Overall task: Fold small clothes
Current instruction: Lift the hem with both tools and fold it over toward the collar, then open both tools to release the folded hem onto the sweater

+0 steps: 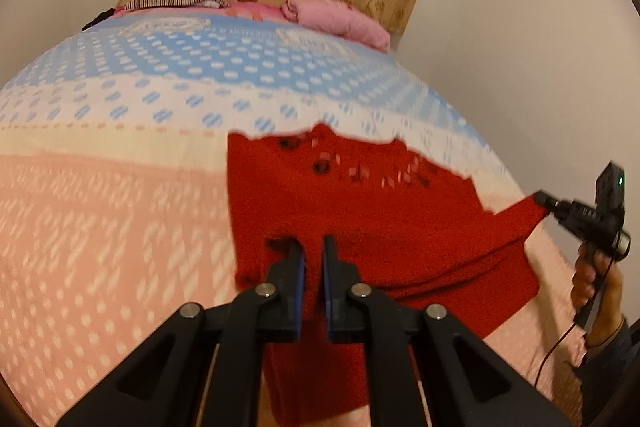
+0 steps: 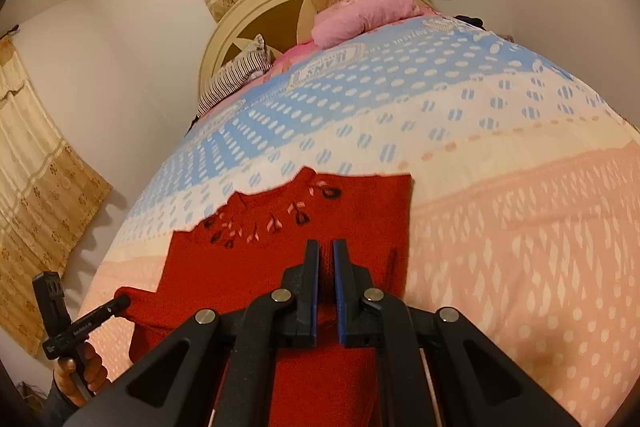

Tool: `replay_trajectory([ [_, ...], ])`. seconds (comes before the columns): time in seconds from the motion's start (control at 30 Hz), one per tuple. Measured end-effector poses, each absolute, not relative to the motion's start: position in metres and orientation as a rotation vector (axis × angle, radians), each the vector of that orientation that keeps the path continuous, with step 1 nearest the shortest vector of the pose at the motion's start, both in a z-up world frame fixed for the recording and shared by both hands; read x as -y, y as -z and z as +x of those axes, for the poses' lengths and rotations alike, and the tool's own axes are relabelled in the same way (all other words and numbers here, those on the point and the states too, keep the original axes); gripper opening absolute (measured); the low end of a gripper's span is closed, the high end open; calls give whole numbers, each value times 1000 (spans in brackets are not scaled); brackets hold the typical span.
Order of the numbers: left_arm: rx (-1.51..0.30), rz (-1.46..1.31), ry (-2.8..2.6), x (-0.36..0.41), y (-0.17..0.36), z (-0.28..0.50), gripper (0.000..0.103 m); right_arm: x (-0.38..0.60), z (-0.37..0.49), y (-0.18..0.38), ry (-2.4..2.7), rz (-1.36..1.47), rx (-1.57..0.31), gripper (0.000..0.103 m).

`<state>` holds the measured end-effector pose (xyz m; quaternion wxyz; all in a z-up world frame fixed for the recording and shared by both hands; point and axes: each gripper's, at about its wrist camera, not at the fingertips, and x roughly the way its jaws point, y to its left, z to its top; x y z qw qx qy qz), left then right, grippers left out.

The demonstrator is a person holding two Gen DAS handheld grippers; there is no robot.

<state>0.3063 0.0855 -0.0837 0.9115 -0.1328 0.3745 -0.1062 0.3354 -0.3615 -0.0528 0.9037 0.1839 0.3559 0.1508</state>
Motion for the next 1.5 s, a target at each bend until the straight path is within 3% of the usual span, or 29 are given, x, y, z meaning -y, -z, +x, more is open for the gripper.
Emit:
replay_trajectory([
  [0.3, -729, -242, 195, -76, 64, 363, 8, 347, 380, 28, -280, 338, -698, 6],
  [0.5, -774, -213, 132, -76, 96, 404, 8, 344, 425, 47, -239, 319, -741, 6],
  [0.57, -816, -224, 86, -81, 113, 415, 17, 343, 439, 62, -202, 305, -771, 8],
  [0.6, -832, -247, 57, -86, 118, 416, 19, 343, 440, 65, -176, 295, -771, 17],
  [0.63, -846, -278, 47, -90, 122, 415, 28, 342, 439, 68, -161, 288, -774, 27],
  [0.67, -849, -314, 56, -95, 124, 411, 39, 343, 435, 71, -178, 305, -777, 52],
  [0.7, -841, -331, 54, -99, 125, 405, 48, 343, 430, 73, -208, 321, -776, 62],
  [0.73, -831, -327, 39, -101, 125, 398, 62, 339, 423, 76, -250, 317, -784, 62],
  [0.77, -820, -316, 30, -103, 124, 390, 69, 335, 419, 78, -264, 295, -798, 62],
  [1.1, -834, -329, 33, -116, 152, 361, 74, 223, 411, 122, -466, -63, -1081, 62],
  [1.2, -821, -369, 50, -118, 156, 359, 76, 198, 437, 119, -399, -155, -1045, 62],
  [1.27, -814, -386, 55, -121, 157, 358, 87, 194, 454, 106, -340, -165, -966, 62],
  [1.37, -791, -421, 81, -126, 158, 353, 90, 204, 466, 82, -264, -83, -842, 62],
  [1.5, -761, -485, 90, -136, 161, 349, 96, 231, 455, 78, -270, 57, -819, 62],
])
